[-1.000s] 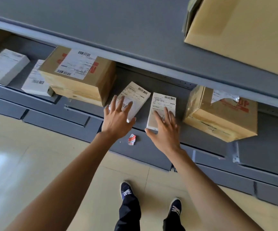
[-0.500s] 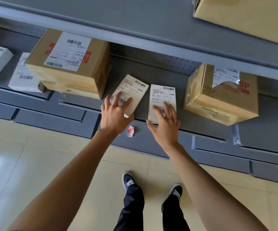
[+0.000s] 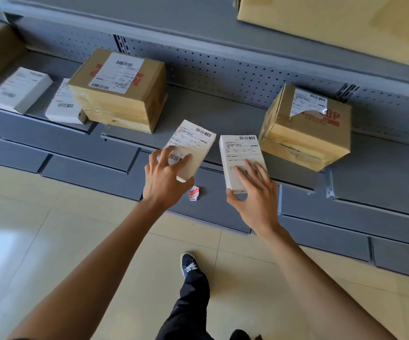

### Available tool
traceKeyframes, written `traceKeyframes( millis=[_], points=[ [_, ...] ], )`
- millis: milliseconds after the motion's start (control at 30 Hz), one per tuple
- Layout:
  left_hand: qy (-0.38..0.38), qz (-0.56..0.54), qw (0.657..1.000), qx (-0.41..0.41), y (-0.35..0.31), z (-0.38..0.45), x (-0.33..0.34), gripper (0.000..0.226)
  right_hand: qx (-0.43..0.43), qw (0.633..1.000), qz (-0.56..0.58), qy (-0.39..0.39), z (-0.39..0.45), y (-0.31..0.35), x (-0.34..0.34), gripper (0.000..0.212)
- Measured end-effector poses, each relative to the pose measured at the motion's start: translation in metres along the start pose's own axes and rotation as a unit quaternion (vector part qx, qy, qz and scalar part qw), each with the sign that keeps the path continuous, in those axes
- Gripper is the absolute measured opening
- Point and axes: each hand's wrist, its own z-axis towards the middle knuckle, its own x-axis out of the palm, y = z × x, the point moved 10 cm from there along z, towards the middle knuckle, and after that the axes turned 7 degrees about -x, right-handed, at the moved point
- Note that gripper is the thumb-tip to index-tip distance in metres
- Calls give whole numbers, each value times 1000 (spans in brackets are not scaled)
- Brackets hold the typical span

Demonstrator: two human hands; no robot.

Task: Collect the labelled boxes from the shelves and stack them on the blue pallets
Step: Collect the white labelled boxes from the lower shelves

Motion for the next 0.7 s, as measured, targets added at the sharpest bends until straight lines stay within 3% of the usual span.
traceKeyframes(
  millis=[333,700],
  points=[
    [-35,10,996,81,-139,-134,-29,58,12,995,-5,-98,-146,-39,-148,52],
    [-22,-62,959,274,-384,-261,-27,53,182,962,-67,-193,-362,-150,-328,55]
  ],
)
